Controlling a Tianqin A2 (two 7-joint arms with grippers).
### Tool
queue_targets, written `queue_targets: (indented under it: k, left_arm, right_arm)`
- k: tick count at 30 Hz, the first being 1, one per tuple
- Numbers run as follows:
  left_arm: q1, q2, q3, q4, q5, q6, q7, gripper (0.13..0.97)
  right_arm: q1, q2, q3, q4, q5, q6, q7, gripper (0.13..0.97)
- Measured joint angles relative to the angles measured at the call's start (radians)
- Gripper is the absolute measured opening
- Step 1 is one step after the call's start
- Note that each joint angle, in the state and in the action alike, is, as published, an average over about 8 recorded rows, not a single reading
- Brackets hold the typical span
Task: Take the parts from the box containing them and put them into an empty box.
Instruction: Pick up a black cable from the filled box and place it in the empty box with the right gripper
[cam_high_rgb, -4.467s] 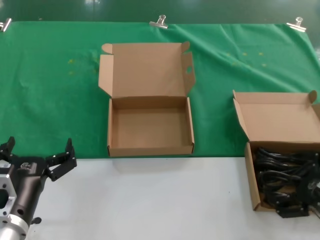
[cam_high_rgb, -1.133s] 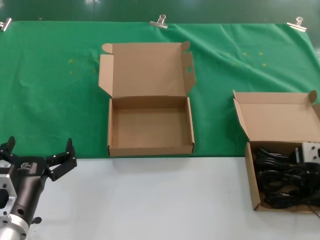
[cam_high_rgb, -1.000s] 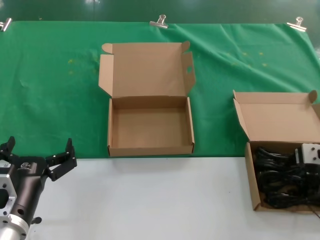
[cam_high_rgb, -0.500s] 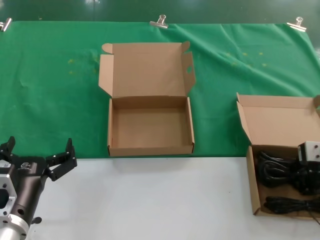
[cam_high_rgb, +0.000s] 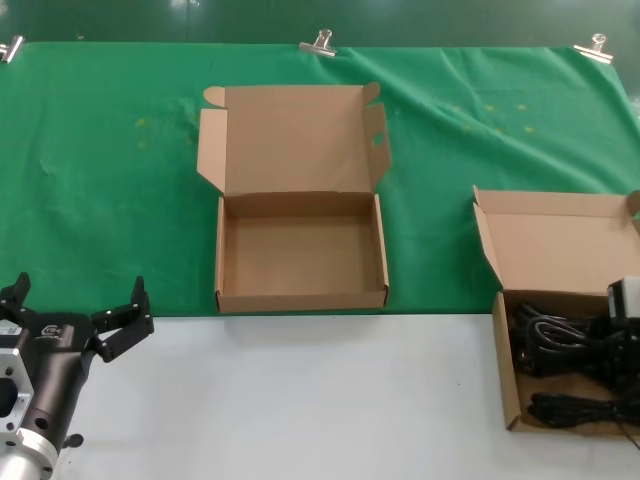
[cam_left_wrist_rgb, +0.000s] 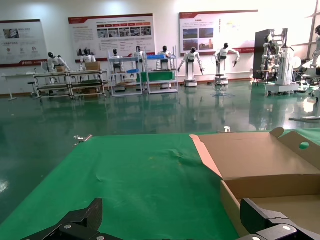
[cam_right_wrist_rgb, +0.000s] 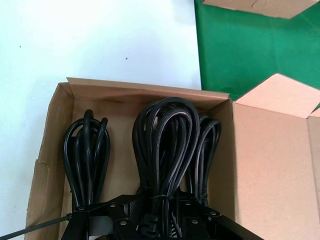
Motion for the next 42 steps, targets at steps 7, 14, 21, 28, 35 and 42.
queue_targets:
  k: [7, 14, 21, 28, 35, 42]
  left_arm:
    - [0.000, 0.000, 0.000, 0.000, 0.000, 0.000, 0.000, 0.966]
    - [0.000, 0.000, 0.000, 0.000, 0.000, 0.000, 0.000, 0.966]
    - [0.000, 0.000, 0.000, 0.000, 0.000, 0.000, 0.000, 0.966]
    - [0.000, 0.000, 0.000, 0.000, 0.000, 0.000, 0.000, 0.966]
    - [0.000, 0.000, 0.000, 0.000, 0.000, 0.000, 0.000, 0.966]
    - [0.000, 0.000, 0.000, 0.000, 0.000, 0.000, 0.000, 0.966]
  right_arm:
    - [-0.003, 0.018, 0.014, 0.057, 0.003, -0.017, 0.017, 0.192]
    - [-0.009, 0.035, 0.029, 0.137, 0.010, -0.042, 0.040, 0.191]
    - [0.002, 0.030, 0.031, 0.197, 0.011, -0.072, 0.059, 0.190]
    - [0.043, -0.019, 0.012, 0.193, 0.003, -0.098, 0.059, 0.189]
    - [0.092, -0.104, -0.022, 0.158, -0.004, -0.106, 0.044, 0.189]
    - [0.135, -0.194, -0.051, 0.088, -0.013, -0.081, 0.017, 0.188]
